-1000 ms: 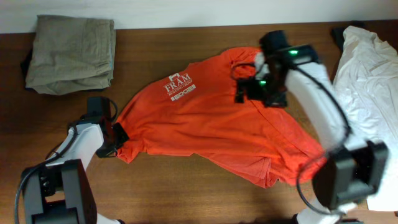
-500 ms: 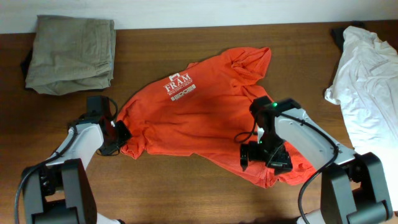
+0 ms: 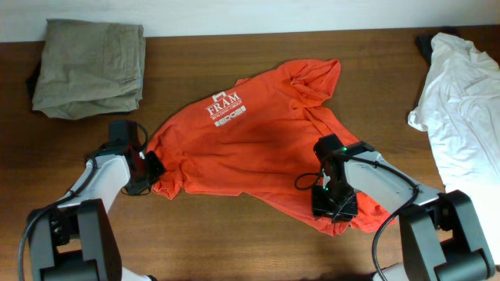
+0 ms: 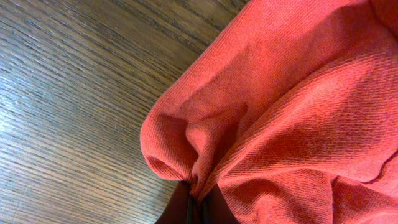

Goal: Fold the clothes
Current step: 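Lift the shirt with both grippers and swing it to flip over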

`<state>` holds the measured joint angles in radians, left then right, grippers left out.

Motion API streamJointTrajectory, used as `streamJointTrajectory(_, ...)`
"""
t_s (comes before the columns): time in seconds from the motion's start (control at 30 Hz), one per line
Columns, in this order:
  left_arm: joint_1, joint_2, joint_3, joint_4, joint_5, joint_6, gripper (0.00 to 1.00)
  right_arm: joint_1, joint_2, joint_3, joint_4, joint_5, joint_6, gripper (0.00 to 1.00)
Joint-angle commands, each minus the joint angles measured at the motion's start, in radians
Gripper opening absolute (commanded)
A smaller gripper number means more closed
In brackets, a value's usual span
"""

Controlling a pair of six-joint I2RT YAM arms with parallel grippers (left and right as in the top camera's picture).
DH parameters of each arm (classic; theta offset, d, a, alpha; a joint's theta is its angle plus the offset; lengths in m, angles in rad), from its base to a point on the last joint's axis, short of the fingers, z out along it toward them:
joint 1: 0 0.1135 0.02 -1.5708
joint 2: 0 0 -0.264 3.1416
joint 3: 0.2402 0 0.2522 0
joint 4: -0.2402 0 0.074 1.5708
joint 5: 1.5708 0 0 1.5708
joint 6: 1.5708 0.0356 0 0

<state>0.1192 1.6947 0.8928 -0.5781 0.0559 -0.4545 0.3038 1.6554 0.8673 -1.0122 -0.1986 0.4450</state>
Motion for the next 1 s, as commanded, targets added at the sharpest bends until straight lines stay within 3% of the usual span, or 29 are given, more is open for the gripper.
streamJointTrajectory(0.0, 0.002, 0.013, 0.005, 0.002, 0.008, -0.005, 0.01, 0.004, -0.013, -0.007, 0.000, 0.026, 0.010, 0.43)
streamJointTrajectory(0.03, 0.002, 0.013, 0.005, 0.002, 0.008, -0.005, 0.01, 0.004, -0.013, -0.007, -0.001, 0.026, 0.010, 0.42)
streamJointTrajectory(0.07, 0.002, 0.013, 0.005, 0.002, 0.008, -0.005, 0.01, 0.003, -0.013, -0.007, 0.000, 0.027, 0.010, 0.20)
streamJointTrajectory(0.1, 0.002, 0.013, 0.005, 0.002, 0.008, -0.004, 0.01, 0.003, -0.013, -0.007, 0.004, 0.026, 0.010, 0.07)
streamJointTrajectory(0.13, 0.002, 0.013, 0.005, 0.002, 0.008, -0.005, 0.01, 0.003, -0.013, -0.007, 0.007, 0.029, 0.023, 0.04)
streamJointTrajectory(0.27, 0.002, 0.010, 0.019, -0.043, 0.035, 0.005, 0.00, -0.034, -0.018, 0.049, -0.016, 0.092, 0.064, 0.04)
streamJointTrajectory(0.43, 0.002, -0.069, 0.309, -0.336, 0.030, 0.045, 0.00, -0.097, -0.099, 0.427, -0.205, 0.111, -0.046, 0.04)
streamJointTrajectory(0.67, 0.002, -0.569, 0.728, -0.509, -0.026, 0.067, 0.00, -0.097, -0.158, 1.450, -0.546, 0.153, -0.127, 0.04)
streamJointTrajectory(0.8, 0.002, -0.745, 0.960, -0.588, -0.105, 0.067, 0.00, -0.097, -0.159, 1.828, -0.686, 0.257, -0.127, 0.04)
streamJointTrajectory(0.97, 0.002, -0.769, 1.015, -0.635, -0.344, 0.021, 0.00, -0.097, -0.197, 1.889, -0.656, 0.373, -0.123, 0.04)
